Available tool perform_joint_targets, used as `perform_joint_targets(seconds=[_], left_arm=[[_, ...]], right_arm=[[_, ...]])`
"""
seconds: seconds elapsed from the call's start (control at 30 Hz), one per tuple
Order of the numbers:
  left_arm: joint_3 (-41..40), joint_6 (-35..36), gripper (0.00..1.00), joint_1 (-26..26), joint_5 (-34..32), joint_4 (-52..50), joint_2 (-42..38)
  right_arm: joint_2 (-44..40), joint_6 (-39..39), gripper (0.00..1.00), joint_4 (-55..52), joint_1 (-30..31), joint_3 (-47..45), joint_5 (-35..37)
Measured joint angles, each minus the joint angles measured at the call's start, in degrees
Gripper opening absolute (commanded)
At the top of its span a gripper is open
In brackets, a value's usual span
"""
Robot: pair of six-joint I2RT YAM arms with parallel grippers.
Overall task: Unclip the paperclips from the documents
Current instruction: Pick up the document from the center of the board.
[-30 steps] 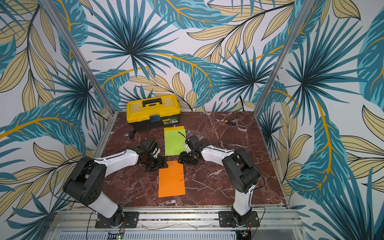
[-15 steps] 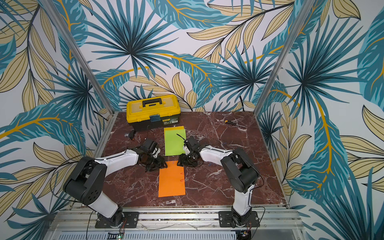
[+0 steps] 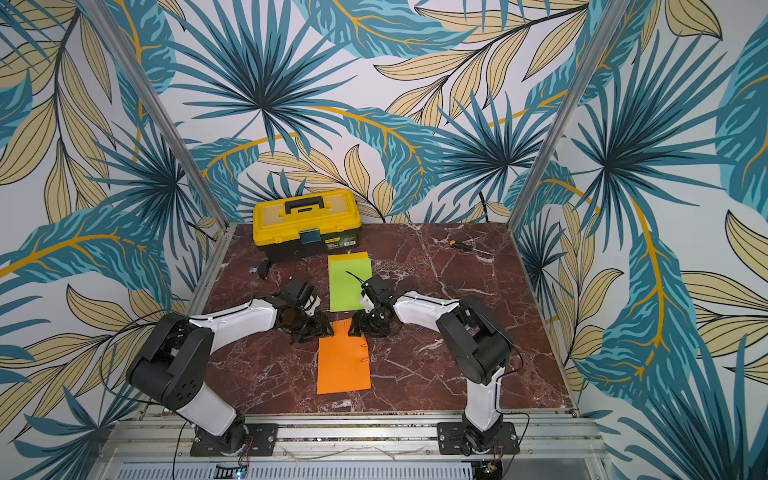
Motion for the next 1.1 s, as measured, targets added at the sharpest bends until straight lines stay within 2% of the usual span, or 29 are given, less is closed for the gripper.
perform_joint_targets(seconds=[0.5, 0.83, 1.1], left_arm=[[-0.2, 0.4, 0.52, 0.0, 0.5, 0.5, 0.1], [-1.0, 0.4, 0.52, 0.0, 0.4, 1.2, -0.6], [-2.1, 0.4, 0.52, -0.1, 0.4, 0.7, -1.8]], right_arm=[[0.5, -2.0, 0.70, 0.7, 0.8, 0.6, -0.7], [-2.1, -3.0, 0.71, -3.6, 0.8, -0.3, 5.2], [-3.8, -1.7, 0.71, -5.2, 0.7, -2.2, 5.2]])
